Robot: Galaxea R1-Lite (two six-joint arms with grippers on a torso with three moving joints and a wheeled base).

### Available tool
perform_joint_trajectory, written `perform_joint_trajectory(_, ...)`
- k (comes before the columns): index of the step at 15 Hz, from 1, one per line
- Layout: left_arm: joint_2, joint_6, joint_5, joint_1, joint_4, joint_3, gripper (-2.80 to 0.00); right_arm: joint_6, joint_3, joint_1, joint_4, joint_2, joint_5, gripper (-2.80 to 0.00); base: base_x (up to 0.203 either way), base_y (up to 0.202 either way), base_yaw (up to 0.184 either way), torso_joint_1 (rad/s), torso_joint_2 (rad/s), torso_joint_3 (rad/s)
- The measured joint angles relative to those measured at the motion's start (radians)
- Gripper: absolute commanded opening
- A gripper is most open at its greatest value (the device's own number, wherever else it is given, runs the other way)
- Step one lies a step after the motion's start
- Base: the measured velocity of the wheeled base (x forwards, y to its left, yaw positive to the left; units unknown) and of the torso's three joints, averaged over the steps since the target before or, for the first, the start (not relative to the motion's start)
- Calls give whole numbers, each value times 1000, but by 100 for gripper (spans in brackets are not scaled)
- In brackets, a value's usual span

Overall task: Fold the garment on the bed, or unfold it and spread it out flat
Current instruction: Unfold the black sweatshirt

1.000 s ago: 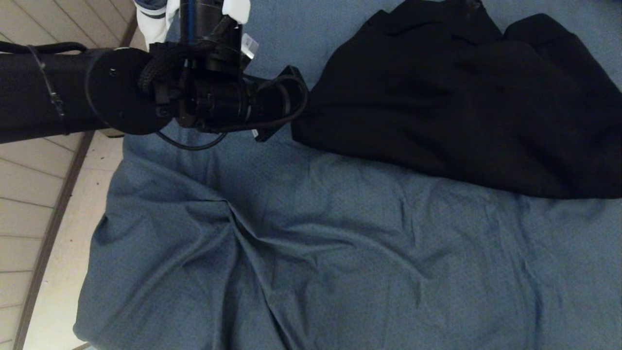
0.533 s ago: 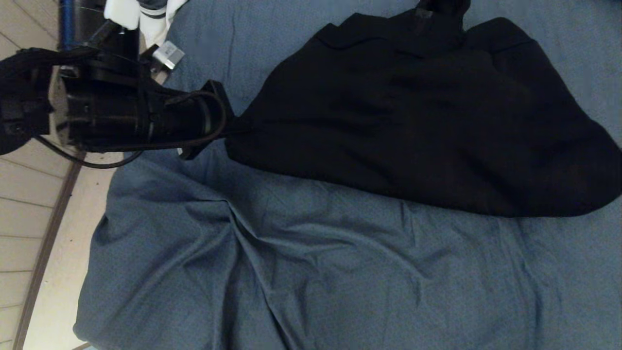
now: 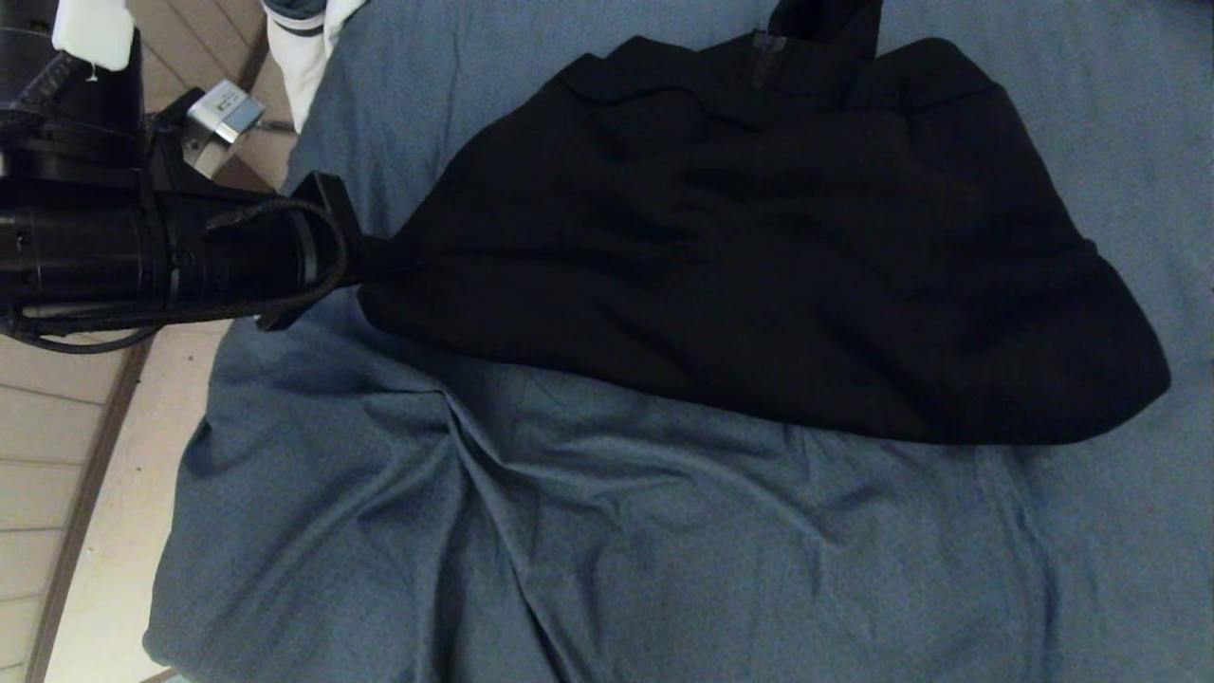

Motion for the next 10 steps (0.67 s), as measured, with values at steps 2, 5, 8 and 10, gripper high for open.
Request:
perform_joint_trajectory(2, -4, 4, -3, 1, 3, 7, 0, 0, 0, 1, 0, 0, 1, -280, 0, 0, 0, 0, 0, 0)
perform_joint_trajectory(5, -32, 13, -23, -3, 0, 26, 0, 0, 3, 2, 0, 0, 2, -280, 0, 0, 0, 0, 0, 0)
perform_joint_trajectory(8, -70, 32, -24, -3, 1, -14, 0, 0, 4, 17, 0, 0, 8, -280, 0, 0, 0, 0, 0, 0)
perform_joint_trajectory(10, -62, 42, -23, -2, 11, -104, -280, 7, -3, 62, 1, -1, 6, -280, 0, 0, 0, 0, 0, 0)
